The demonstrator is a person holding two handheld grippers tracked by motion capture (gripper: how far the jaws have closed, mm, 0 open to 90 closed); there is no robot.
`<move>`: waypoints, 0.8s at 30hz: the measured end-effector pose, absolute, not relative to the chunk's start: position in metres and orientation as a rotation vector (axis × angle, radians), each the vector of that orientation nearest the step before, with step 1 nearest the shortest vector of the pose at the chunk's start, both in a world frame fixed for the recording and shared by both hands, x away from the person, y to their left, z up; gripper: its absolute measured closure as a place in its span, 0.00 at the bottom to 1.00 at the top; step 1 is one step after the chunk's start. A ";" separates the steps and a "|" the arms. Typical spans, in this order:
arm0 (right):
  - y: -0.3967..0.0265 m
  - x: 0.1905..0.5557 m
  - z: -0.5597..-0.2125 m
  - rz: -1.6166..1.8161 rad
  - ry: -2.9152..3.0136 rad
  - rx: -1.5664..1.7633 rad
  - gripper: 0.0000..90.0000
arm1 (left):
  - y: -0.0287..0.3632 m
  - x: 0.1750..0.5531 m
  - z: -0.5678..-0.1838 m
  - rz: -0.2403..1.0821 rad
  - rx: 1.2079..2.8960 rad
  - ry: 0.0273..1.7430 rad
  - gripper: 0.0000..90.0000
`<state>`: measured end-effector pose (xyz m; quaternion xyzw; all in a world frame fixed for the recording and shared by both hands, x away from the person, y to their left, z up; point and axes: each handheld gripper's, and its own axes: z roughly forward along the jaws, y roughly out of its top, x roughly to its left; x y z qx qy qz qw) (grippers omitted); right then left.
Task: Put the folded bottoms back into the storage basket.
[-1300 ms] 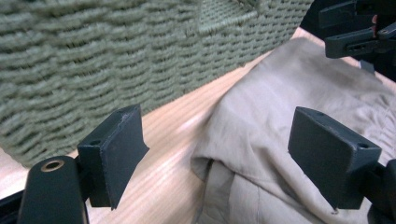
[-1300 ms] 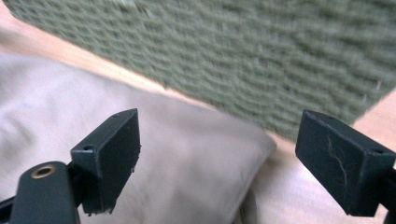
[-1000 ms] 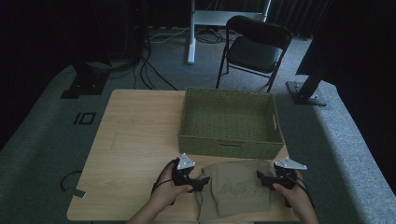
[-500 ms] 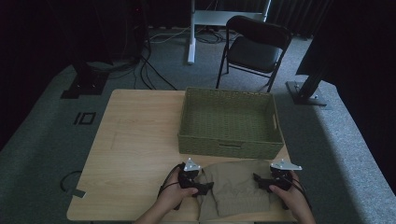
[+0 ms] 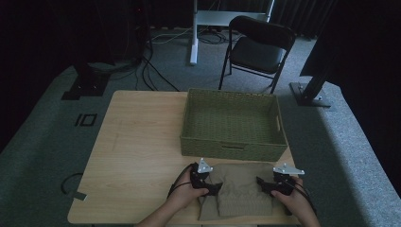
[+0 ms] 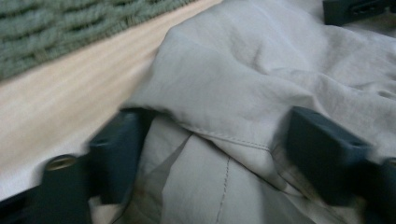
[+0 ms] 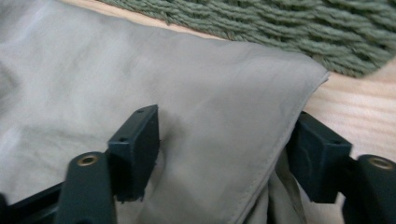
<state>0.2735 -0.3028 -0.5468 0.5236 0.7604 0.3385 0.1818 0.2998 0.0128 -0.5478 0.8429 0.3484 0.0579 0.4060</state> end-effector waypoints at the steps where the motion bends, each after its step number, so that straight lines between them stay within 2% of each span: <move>1: -0.302 0.272 -0.546 0.944 2.146 1.489 0.38 | 0.012 0.302 -0.549 0.152 2.123 0.854 0.47; 2: -0.301 0.271 -0.546 0.933 2.140 1.493 0.39 | 0.011 0.303 -0.550 0.150 2.118 0.849 0.56; 3: -0.300 0.270 -0.545 0.927 2.136 1.497 0.41 | 0.010 0.304 -0.550 0.147 2.116 0.844 0.61; 4: -0.299 0.269 -0.545 0.928 2.138 1.493 0.46 | 0.009 0.304 -0.551 0.150 2.119 0.834 0.68; 7: -0.295 0.265 -0.544 0.956 2.162 1.476 0.69 | 0.006 0.305 -0.550 0.134 2.120 0.846 0.80; 10: -0.290 0.261 -0.543 0.966 2.185 1.430 0.83 | 0.005 0.305 -0.550 0.125 2.119 0.863 0.86; 14: -0.285 0.260 -0.538 0.937 2.192 1.459 0.88 | 0.009 0.307 -0.547 0.079 2.091 0.886 0.91; 24: -0.286 0.260 -0.517 1.057 2.157 1.487 0.89 | 0.019 0.307 -0.518 0.090 2.052 0.854 0.92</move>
